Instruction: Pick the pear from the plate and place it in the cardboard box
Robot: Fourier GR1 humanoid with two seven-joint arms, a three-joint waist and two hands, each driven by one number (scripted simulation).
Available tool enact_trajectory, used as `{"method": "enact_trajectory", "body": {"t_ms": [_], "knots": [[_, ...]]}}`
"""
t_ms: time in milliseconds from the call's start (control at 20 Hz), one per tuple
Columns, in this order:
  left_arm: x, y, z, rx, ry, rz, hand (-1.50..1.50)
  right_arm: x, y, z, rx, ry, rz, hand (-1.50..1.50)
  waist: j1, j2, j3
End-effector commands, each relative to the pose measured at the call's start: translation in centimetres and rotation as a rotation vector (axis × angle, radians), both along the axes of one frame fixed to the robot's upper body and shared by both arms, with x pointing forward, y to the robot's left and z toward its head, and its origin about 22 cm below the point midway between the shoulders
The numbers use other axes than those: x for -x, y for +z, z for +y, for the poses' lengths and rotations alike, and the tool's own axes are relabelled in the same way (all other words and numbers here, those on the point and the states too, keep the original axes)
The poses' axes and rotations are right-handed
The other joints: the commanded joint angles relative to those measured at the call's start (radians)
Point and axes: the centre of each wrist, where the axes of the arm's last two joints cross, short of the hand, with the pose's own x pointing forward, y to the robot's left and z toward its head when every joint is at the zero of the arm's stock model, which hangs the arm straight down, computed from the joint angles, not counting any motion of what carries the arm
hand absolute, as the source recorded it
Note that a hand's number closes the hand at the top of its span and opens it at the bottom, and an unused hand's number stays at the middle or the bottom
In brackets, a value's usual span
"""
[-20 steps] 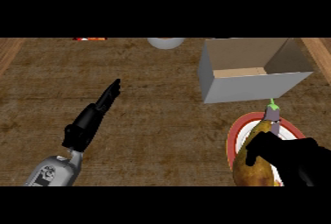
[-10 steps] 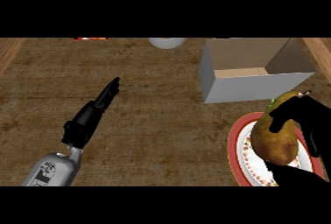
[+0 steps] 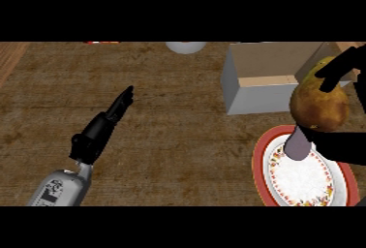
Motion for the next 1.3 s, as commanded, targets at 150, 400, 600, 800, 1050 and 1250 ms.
{"method": "enact_trajectory", "body": {"t_ms": [150,400,600,800,1050,1250], "knots": [[-0.2,0.5,-1.1,-0.009,-0.011,-0.006,0.0,-6.2,0.3,-2.6,-0.069,-0.041,-0.005,1.5,0.007,0.003,0.001],[-0.1,0.3,-2.2,0.002,0.012,-0.004,0.0,-9.0,1.5,-1.8,0.014,-0.09,0.002,1.5,0.006,0.002,0.0],[-1.0,1.9,-0.6,-0.003,-0.001,-0.015,0.0,-11.7,-3.0,-0.7,0.079,-0.089,0.025,1.5,0.008,0.004,0.0],[-0.5,-0.3,-1.0,-0.011,-0.002,0.01,0.0,-13.1,-5.6,-0.1,0.12,-0.1,0.068,1.5,0.004,0.003,0.0],[-0.9,2.3,-2.2,-0.001,0.005,-0.015,0.0,-15.6,-10.2,-0.5,0.037,-0.109,0.162,1.5,0.01,0.004,0.001],[0.0,0.8,0.0,0.005,-0.006,-0.013,0.0,-17.0,-12.9,-2.1,-0.136,-0.142,0.305,-1.5,0.017,0.007,0.001]]}}
